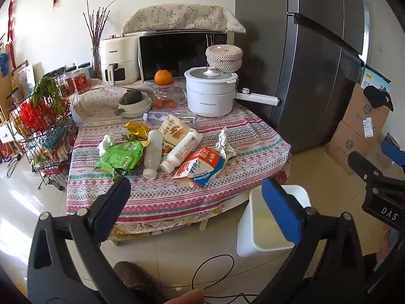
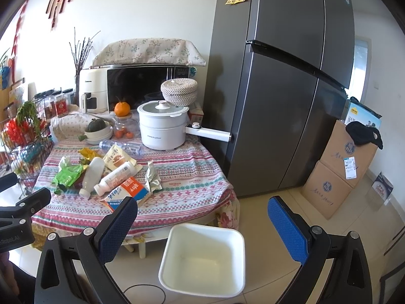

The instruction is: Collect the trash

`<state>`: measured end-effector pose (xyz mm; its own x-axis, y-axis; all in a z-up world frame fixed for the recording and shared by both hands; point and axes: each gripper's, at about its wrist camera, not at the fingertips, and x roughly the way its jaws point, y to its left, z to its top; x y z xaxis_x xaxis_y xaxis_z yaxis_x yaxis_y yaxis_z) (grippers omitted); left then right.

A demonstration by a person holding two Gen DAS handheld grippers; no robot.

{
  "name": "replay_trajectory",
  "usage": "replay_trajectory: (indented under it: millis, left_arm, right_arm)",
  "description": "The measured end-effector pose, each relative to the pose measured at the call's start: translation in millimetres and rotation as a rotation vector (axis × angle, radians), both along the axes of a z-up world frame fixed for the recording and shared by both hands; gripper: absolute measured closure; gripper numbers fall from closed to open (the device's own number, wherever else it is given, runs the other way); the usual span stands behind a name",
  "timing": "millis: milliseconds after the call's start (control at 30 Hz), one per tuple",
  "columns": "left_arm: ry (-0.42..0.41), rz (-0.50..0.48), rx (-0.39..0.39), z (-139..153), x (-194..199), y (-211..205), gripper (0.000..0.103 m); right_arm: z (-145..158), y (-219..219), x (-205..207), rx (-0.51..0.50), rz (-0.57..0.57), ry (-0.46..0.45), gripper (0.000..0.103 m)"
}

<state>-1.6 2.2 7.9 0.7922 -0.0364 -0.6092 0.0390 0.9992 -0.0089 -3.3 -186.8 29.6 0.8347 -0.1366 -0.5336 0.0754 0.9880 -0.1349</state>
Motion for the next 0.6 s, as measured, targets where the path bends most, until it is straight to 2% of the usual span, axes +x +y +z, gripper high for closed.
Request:
replay_trajectory:
  millis: [600]
  left_arm:
    - [-0.004, 0.003, -0.003, 1.5, 0.4, 0.2, 0.0]
  right_arm:
    - [-1.6, 0.4, -0.1, 0.0, 0.001, 0.005, 0.0]
